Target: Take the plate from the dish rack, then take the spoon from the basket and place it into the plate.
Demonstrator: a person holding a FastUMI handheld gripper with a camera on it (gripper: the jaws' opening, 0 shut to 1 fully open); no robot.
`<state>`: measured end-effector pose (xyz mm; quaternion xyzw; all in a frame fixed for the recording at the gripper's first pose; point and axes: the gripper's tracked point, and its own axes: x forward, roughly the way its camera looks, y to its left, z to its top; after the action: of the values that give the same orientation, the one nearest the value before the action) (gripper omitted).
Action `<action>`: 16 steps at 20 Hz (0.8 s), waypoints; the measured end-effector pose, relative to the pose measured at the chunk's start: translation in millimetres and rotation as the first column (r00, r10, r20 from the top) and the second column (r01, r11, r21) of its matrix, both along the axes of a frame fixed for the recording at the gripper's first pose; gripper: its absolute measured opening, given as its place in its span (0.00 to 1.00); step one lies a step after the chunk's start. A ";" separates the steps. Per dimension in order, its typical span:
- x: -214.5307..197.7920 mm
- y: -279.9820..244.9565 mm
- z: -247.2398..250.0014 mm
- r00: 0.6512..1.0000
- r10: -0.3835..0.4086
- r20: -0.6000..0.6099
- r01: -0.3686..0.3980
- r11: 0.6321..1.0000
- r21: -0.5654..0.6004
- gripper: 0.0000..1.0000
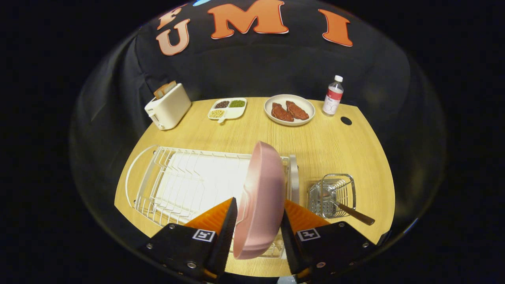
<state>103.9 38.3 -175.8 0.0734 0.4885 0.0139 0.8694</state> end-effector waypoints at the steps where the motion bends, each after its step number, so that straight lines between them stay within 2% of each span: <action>1: -2.4 3.2 -5.9 0.999 -0.009 -0.032 0.009 1.000 0.005 0.53; 2: -3.3 3.5 -11.9 0.998 -0.021 -0.051 0.021 1.000 0.000 0.48; 7: 1.6 -8.8 -1.6 0.990 -0.130 -0.050 0.130 0.992 0.000 0.38; 9: 6.2 -20.4 11.1 0.984 -0.175 -0.017 0.175 0.985 -0.005 0.36; 11: 5.3 -31.3 21.3 0.982 -0.189 0.012 0.190 0.982 -0.025 0.35; 12: 4.9 -34.3 27.7 0.979 -0.201 0.023 0.202 0.979 -0.015 0.34; 14: -2.1 -25.0 43.4 0.978 -0.208 0.015 0.206 0.975 0.083 0.29; 16: -7.0 -33.0 48.3 0.977 -0.211 0.039 0.206 0.973 0.109 0.29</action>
<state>96.9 5.3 -127.5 0.1690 0.4548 -0.0503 0.8729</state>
